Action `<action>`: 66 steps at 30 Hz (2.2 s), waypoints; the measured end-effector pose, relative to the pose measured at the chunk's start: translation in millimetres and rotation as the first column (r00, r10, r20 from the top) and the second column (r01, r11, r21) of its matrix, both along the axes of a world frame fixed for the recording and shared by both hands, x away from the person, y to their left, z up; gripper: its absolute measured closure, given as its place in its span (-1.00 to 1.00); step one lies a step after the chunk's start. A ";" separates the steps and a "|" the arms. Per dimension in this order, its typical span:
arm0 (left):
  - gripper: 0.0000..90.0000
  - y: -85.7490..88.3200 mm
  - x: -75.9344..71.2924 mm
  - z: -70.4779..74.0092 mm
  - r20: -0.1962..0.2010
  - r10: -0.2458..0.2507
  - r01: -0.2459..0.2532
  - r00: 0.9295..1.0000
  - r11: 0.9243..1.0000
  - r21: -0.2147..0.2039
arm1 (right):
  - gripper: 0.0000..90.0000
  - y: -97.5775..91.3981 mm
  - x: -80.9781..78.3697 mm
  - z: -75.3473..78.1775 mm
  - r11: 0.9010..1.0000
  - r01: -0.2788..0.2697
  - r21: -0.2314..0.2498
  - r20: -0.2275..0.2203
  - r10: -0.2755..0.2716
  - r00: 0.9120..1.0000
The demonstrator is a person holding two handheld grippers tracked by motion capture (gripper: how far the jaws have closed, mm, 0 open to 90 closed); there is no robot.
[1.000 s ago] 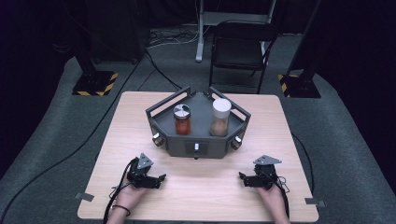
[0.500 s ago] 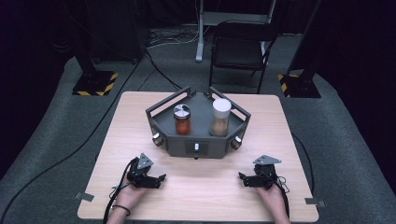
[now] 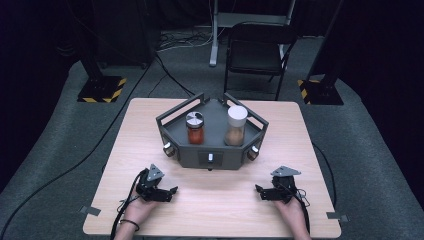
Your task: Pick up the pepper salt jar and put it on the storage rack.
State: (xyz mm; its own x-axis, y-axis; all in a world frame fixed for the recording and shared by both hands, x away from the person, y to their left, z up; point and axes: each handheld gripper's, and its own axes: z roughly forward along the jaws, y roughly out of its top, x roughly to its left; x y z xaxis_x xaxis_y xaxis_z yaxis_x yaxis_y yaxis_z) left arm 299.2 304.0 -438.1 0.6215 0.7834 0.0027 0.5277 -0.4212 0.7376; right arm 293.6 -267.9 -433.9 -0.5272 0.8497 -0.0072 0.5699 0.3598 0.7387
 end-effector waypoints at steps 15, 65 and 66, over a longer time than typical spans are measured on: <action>-0.80 0.0 0.0 0.0 0.000 0.000 0.000 1.000 1.000 0.000 | -0.86 0.4 0.8 0.1 1.000 -0.001 -0.001 -0.001 0.001 1.000; -0.80 0.0 0.0 0.0 0.000 0.000 0.000 1.000 1.000 0.000 | -0.87 0.5 1.4 0.4 1.000 -0.005 -0.002 -0.005 0.005 1.000; -0.80 0.0 0.0 0.0 0.000 0.000 0.000 1.000 1.000 0.000 | -0.87 0.6 1.3 0.4 1.000 -0.004 -0.002 -0.005 0.004 1.000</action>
State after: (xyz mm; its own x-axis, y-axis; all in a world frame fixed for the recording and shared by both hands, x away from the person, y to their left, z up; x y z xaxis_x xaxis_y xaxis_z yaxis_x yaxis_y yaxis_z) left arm 299.2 304.0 -438.2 0.6217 0.7833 0.0032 0.5274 -0.4216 0.7376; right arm 294.9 -267.3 -433.5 -0.5309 0.8474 -0.0060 0.5720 0.3636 0.7352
